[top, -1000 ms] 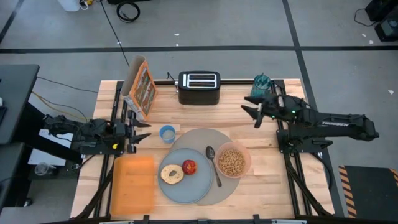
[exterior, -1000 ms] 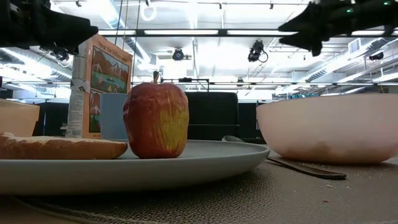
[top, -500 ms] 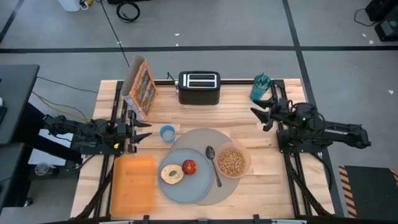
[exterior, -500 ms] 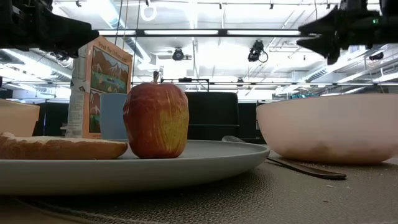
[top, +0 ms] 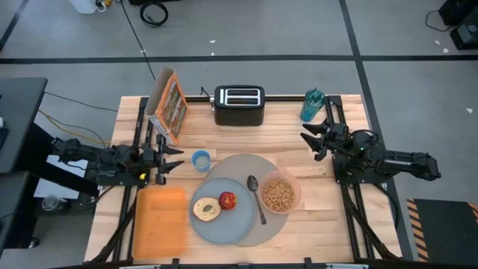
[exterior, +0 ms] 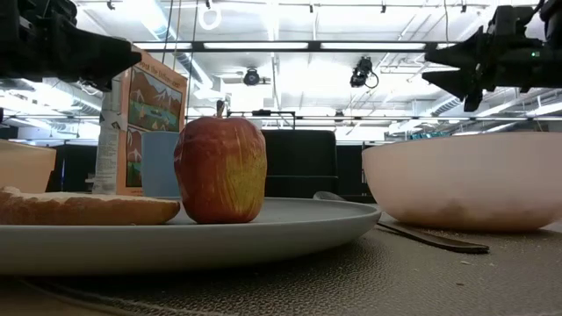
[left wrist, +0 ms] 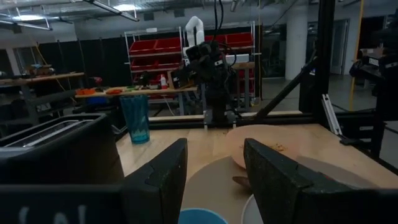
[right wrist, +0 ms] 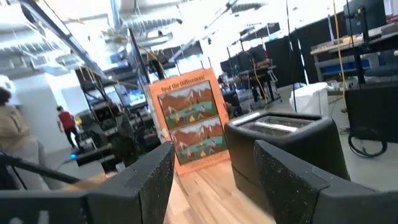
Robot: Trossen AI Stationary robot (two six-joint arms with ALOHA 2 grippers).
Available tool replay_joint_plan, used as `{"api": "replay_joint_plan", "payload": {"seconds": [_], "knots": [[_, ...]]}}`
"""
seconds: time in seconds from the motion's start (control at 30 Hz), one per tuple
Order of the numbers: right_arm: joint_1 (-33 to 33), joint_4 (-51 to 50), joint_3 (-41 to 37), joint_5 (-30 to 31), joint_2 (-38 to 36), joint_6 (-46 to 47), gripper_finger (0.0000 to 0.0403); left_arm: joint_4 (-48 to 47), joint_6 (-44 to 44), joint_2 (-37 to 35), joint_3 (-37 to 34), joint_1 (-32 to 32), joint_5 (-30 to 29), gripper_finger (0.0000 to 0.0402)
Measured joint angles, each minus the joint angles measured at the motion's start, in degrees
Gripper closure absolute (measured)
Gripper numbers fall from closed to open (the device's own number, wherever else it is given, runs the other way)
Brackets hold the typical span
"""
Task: Arrange a breakfast setting
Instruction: Return to Home Position
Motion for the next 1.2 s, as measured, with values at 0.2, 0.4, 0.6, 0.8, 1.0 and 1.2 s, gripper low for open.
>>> {"api": "replay_joint_plan", "payload": {"seconds": [0.2,0.4,0.6,0.8,1.0,1.2], "knots": [[0.0,-1.2,-0.7,0.5,0.1,-0.1,0.0175,-0.6,0.0,0.0,0.0,0.0,0.0,0.0235],[0.0,-3.5,-0.7,0.5,0.1,-0.2,0.0175,-1.1,0.1,0.0,0.0,-0.1,0.0,0.0235],[0.0,-6.8,-0.7,0.5,0.1,0.7,0.0175,-1.0,1.5,0.0,0.0,-0.1,0.0,0.0235],[0.0,-8.0,-0.7,-1.3,0.1,7.4,0.0175,-2.7,-0.8,0.1,0.0,-0.1,0.0,0.0235],[0.0,-10.4,-0.7,-7.2,0.1,10.7,0.0175,-4.1,-4.5,1.6,0.0,-0.1,0.5,0.0235],[0.0,-10.3,-0.7,-12.5,0.2,14.7,0.0175,-4.5,-4.8,3.7,0.0,-0.1,0.5,0.0235]]}}
